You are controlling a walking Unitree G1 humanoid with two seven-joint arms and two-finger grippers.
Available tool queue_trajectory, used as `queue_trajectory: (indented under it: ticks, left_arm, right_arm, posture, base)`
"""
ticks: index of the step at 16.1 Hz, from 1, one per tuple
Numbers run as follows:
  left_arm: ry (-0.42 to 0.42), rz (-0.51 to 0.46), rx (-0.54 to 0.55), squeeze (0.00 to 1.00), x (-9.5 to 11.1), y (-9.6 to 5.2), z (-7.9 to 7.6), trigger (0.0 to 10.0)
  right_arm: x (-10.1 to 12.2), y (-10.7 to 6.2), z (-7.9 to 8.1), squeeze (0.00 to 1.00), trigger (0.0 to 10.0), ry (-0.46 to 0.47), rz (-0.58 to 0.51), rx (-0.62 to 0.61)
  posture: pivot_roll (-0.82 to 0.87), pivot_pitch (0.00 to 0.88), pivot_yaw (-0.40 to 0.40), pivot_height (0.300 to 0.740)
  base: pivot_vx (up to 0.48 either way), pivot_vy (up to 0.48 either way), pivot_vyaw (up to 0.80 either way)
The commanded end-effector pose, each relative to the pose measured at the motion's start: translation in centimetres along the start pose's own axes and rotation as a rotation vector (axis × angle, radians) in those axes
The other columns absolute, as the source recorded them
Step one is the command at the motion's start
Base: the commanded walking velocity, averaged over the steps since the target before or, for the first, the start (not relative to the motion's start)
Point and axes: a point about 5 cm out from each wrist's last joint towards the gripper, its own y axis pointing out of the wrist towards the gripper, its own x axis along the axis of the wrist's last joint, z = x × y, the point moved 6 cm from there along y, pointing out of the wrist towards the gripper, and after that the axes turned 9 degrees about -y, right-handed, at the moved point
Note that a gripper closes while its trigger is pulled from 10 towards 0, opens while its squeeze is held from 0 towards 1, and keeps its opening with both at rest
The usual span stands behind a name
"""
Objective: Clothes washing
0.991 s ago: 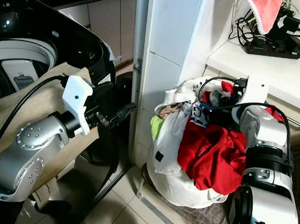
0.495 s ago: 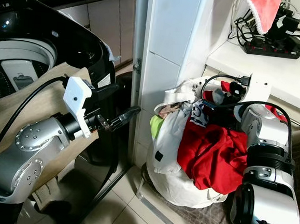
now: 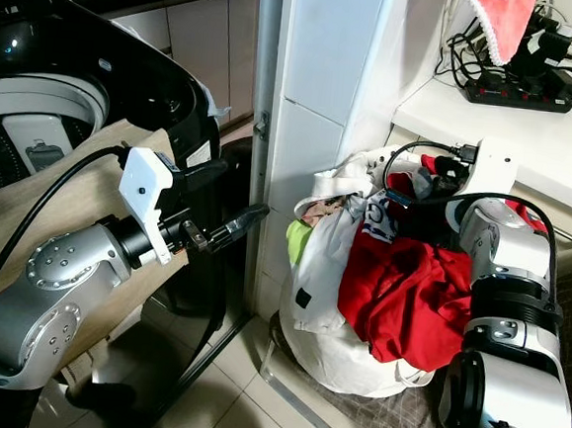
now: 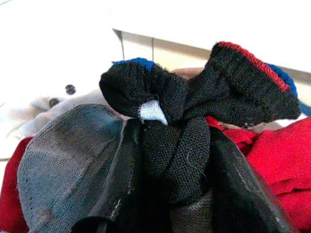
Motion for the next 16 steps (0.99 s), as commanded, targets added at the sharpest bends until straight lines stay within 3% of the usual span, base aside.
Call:
queue_trajectory:
  ticks: [1,3,5,6,8,9,10,11,12,14,16]
  left_arm:
    - [0.026,-0.008,-0.007,0.0,0.2,0.0,-0.3,10.0]
    - [0.038,-0.011,0.018,0.0,0.2,0.1,0.0,10.0]
    - [0.013,-0.039,0.08,0.0,0.6,0.3,1.0,10.0]
    - [0.01,-0.048,0.094,0.0,0.8,0.4,1.3,10.0]
    - [-0.054,-0.108,0.196,0.0,2.1,0.9,3.1,10.0]
    - [-0.075,-0.116,0.206,0.0,2.3,1.0,3.3,10.0]
    - [-0.115,-0.143,0.228,0.0,3.1,1.4,3.7,10.0]
    - [-0.146,-0.16,0.225,0.0,3.7,1.7,3.6,10.0]
    - [-0.234,-0.215,0.152,1.0,5.0,2.3,2.6,10.0]
    - [-0.297,-0.256,-0.013,1.0,6.5,3.0,0.0,10.0]
    - [-0.358,-0.249,-0.087,1.0,6.6,3.3,-1.4,10.0]
  right_arm:
    - [0.8,-0.2,-0.9,0.0,0.0,0.014,-0.04,-0.045]
    - [1.8,-0.5,-2.0,0.0,0.0,-0.029,-0.096,-0.114]
    - [4.5,-1.7,-2.8,0.0,0.0,-0.107,-0.258,-0.189]
    - [5.0,-2.0,-2.8,0.0,0.0,-0.132,-0.286,-0.201]
    - [8.4,-4.4,-0.3,0.0,0.0,-0.315,-0.52,-0.166]
    - [8.7,-4.8,0.6,0.0,0.0,-0.348,-0.557,-0.138]
    - [9.5,-6.6,4.0,0.0,0.0,-0.487,-0.685,-0.035]
    - [9.6,-7.5,5.6,0.0,0.0,-0.546,-0.74,0.016]
    - [9.3,-9.1,8.6,0.0,0.0,-0.649,-0.822,0.126]
    - [7.7,-11.1,12.6,0.0,0.0,-0.772,-0.901,0.301]
    - [6.9,-12.2,14.4,0.0,0.0,-0.812,-0.943,0.379]
  posture:
    - [-0.1,0.0,-0.03,0.74]
    - [-0.1,0.0,-0.03,0.74]
    - [-0.1,0.0,-0.029,0.74]
    - [-0.1,0.0,-0.029,0.74]
    - [-0.1,0.0,-0.028,0.74]
    - [-0.1,0.0,-0.028,0.74]
    - [-0.1,0.0,-0.031,0.74]
    - [-0.1,0.0,-0.031,0.74]
    - [-0.1,0.0,-0.031,0.74]
    - [-0.11,0.0,-0.03,0.74]
    - [-0.12,0.0,-0.03,0.74]
  base:
    - [0.0,0.0,0.0]
    - [0.0,0.0,0.0]
    - [0.0,0.0,0.0]
    - [0.0,0.0,0.0]
    - [0.0,0.0,0.0]
    - [0.0,0.0,0.0]
    - [0.0,0.0,0.0]
    - [0.0,0.0,0.0]
    - [0.0,0.0,0.0]
    - [0.0,0.0,0.0]
    - [0.0,0.0,0.0]
